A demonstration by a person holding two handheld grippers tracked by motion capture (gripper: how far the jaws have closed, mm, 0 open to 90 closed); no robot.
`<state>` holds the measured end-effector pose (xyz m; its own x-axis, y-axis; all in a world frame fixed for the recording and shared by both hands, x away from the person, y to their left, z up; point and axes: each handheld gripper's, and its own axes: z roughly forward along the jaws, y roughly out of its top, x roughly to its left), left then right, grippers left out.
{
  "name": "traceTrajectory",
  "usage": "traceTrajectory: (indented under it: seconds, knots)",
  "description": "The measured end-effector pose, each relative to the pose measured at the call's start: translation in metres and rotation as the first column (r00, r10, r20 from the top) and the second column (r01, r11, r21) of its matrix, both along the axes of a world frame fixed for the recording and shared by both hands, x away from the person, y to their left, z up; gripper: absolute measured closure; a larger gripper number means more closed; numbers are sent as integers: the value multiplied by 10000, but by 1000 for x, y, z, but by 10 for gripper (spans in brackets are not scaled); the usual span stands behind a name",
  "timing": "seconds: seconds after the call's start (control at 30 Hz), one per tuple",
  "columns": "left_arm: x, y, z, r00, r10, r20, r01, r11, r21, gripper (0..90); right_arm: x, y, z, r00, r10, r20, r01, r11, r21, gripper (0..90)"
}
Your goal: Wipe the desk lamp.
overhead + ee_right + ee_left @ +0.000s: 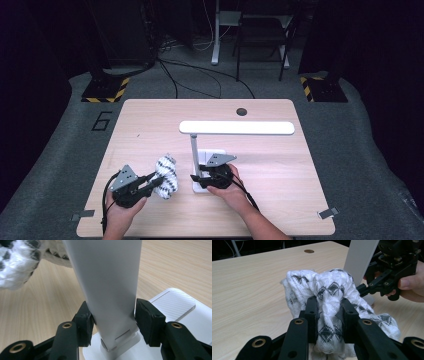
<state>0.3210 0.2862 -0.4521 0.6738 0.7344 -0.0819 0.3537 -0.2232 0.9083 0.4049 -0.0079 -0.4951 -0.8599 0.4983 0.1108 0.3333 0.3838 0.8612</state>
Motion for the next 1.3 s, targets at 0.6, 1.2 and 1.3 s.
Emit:
traceTrajectory:
  seconds: [0.6,1.2,1.3]
  knots:
    - [0,-5,0,9999,-131,28,131,9999,40,721,-28,-10,-1,9998,16,-213,-13,9999,137,575]
    - [-1,-6,-2,9999,-150,-8,150,9998,95,721,-29,-24,-20,9975,708,45,-697,9902,-1211,580]
    - [-1,-7,-3,9999,-161,-8,161,9998,102,721,-29,-23,-21,9975,704,-83,-709,9916,-1086,616]
